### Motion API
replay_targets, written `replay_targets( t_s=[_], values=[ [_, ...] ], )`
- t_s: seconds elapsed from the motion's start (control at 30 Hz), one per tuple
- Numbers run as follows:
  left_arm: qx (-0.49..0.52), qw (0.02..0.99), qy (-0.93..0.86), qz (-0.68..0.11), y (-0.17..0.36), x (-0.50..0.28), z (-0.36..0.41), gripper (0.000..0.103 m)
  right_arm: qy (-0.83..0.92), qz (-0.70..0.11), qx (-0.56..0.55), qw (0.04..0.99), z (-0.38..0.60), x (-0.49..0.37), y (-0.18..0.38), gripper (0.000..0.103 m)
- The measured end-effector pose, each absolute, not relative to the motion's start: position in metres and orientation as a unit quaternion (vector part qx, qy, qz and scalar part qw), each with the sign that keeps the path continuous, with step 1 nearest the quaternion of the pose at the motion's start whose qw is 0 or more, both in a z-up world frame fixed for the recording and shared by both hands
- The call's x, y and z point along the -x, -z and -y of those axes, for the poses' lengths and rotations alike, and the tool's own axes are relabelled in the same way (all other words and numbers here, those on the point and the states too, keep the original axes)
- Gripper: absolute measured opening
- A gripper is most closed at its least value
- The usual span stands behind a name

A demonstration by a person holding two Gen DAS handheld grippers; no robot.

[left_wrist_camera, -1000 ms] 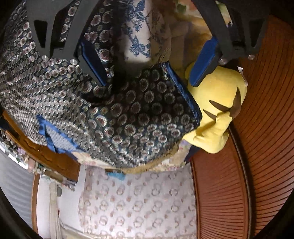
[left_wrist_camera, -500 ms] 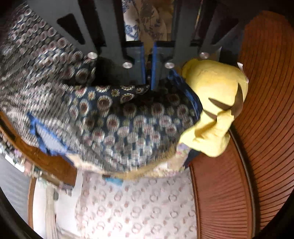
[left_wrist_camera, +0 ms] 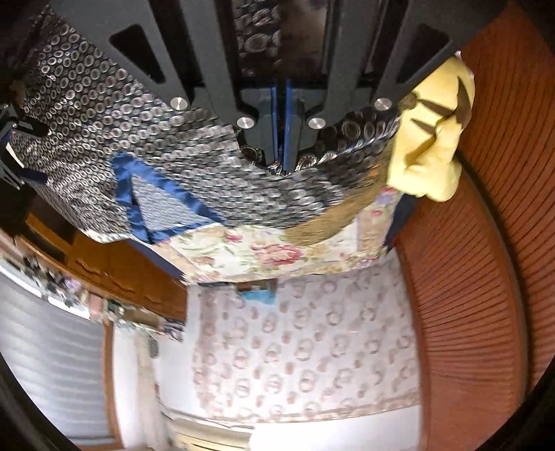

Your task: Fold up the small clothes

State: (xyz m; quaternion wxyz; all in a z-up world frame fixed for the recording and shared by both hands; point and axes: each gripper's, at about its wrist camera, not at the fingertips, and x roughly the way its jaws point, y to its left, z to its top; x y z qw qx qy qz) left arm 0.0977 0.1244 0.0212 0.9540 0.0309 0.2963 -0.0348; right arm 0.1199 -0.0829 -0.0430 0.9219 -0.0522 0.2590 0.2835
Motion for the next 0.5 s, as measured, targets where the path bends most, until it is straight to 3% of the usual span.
replay_targets(
  t_s=[0.07, 0.27, 0.33, 0.5],
  values=[
    [-0.033, 0.952, 0.046, -0.300, -0.019, -0.100, -0.110, 0.000, -0.281, -0.257, 0.048, 0.923, 0.089, -0.119, 0.042, 0.103],
    [-0.018, 0.950, 0.068, -0.305, -0.013, -0.089, -0.092, 0.014, -0.276, -0.266, 0.048, 0.923, 0.097, -0.117, 0.044, 0.103],
    [-0.009, 0.952, 0.079, -0.296, -0.016, -0.079, -0.092, 0.026, -0.273, -0.268, 0.048, 0.922, 0.099, -0.118, 0.045, 0.103],
    [0.005, 0.961, 0.090, -0.262, -0.033, -0.050, -0.099, 0.044, -0.276, -0.271, 0.051, 0.921, 0.099, -0.120, 0.043, 0.103]
  ],
)
